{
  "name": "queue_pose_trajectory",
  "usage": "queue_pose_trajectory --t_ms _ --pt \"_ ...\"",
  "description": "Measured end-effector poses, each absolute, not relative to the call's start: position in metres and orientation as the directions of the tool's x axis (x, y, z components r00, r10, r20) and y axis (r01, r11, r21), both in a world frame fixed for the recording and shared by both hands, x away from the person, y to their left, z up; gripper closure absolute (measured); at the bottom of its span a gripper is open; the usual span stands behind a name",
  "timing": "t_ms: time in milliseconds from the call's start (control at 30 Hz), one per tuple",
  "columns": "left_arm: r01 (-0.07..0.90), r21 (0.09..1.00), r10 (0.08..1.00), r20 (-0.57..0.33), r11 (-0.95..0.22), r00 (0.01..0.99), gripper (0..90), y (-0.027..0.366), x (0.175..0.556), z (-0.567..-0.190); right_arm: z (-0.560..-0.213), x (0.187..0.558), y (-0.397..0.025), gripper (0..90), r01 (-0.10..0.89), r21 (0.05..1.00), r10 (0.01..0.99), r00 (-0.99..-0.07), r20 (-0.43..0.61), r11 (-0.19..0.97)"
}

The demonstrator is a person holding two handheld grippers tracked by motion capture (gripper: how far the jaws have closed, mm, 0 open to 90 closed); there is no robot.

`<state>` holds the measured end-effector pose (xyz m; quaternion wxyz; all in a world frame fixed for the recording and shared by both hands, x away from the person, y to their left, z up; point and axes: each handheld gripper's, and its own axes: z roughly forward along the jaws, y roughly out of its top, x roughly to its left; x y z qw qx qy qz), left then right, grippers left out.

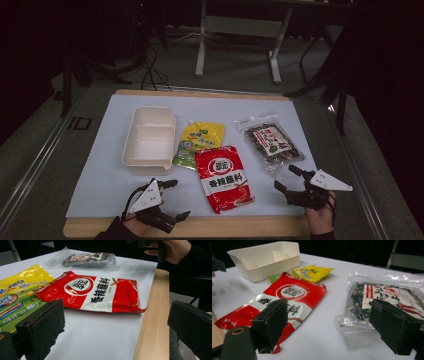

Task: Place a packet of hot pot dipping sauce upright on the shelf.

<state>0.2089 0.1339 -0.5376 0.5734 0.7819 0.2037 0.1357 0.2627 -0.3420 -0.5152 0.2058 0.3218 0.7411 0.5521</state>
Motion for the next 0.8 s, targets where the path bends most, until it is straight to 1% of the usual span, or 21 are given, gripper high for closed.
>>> queue_pose_trajectory --t_ms 33,167,233,267,333,467,500,667,800 --pt "0.162 0.952 0.473 -0.021 -0.259 0.881 2.2 0.134 0.209 -0.537 -0.516 0.263 -0.341 15.1 0.265 0.944 0.708 -0.705 0.050 0.197" --pt "0.162 0.952 0.474 -0.020 -0.259 0.880 2.2 0.134 0.209 -0.537 -0.516 0.264 -0.339 15.0 0.272 0.940 0.707 -0.705 0.049 0.206" --pt "0.162 0.952 0.474 -0.021 -0.259 0.880 2.2 0.134 0.209 -0.537 -0.515 0.264 -0.337 15.0 0.285 0.928 0.713 -0.701 0.031 0.239" --pt "0.163 0.952 0.475 -0.021 -0.259 0.880 2.2 0.134 0.209 -0.537 -0.514 0.264 -0.336 15.0 0.274 0.928 0.716 -0.698 0.011 0.252" --pt "0.162 0.952 0.474 -0.021 -0.259 0.881 2.2 0.134 0.209 -0.537 -0.510 0.263 -0.335 14.9 0.283 0.926 0.708 -0.705 0.025 0.249" --pt "0.160 0.952 0.470 -0.019 -0.262 0.883 2.2 0.134 0.209 -0.538 -0.500 0.264 -0.329 15.0 0.256 0.930 0.703 -0.711 -0.002 0.262" --pt "0.161 0.952 0.470 -0.020 -0.262 0.883 2.2 0.134 0.209 -0.538 -0.496 0.265 -0.328 15.0 0.258 0.931 0.692 -0.722 0.009 0.257" --pt "0.162 0.951 0.469 -0.021 -0.262 0.883 2.2 0.134 0.209 -0.538 -0.482 0.272 -0.319 14.5 0.246 0.931 0.674 -0.739 0.000 0.269" --pt "0.161 0.952 0.470 -0.021 -0.260 0.882 2.1 0.134 0.209 -0.538 -0.474 0.281 -0.310 14.1 0.221 0.927 0.663 -0.748 -0.038 0.303"
